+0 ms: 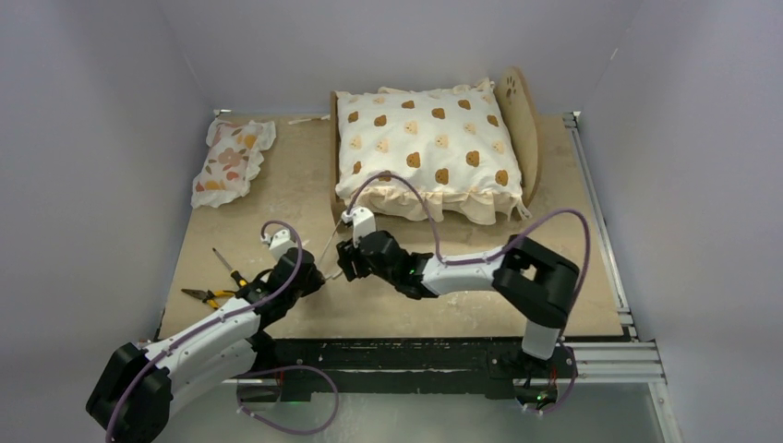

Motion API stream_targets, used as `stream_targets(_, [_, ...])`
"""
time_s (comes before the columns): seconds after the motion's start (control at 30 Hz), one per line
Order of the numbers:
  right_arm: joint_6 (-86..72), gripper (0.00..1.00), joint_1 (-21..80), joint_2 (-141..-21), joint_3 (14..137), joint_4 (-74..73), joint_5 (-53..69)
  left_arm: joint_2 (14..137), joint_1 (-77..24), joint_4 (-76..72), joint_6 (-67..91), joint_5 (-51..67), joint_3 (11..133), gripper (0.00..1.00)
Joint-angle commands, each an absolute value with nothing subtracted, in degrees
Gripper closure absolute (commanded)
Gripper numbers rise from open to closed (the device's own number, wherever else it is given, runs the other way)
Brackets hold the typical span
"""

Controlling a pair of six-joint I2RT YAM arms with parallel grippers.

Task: Set up the pet bed

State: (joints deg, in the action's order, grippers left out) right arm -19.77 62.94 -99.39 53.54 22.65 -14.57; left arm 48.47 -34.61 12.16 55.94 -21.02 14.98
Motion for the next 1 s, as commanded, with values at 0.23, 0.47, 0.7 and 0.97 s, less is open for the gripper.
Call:
stream_targets(0.23, [-28.9, 0.37, 65.1, -114.0, 62.2, 24.4, -26.0, 48.6, -34.4, 10.7, 54.7, -19.5, 13.4, 1.0])
stream_targets(0.47, [-31.0, 0.67, 65.0, -117.8, 62.6, 17.6, -29.3, 49.0, -34.4, 10.5, 54.2, -18.5, 13.4, 1.0])
stream_targets(0.7, [-26.4, 1.0, 66.3, -103.8, 52.0, 17.3, -16.9, 50.3, -34.4, 11.3, 52.7, -17.1, 14.9, 1.0])
stream_targets(0.97, [-17.8, 1.0, 71.4, -87.3, 51.5, 7.3, -2.9, 50.5, -34.4, 9.1, 53.4, -16.0, 13.8, 1.0])
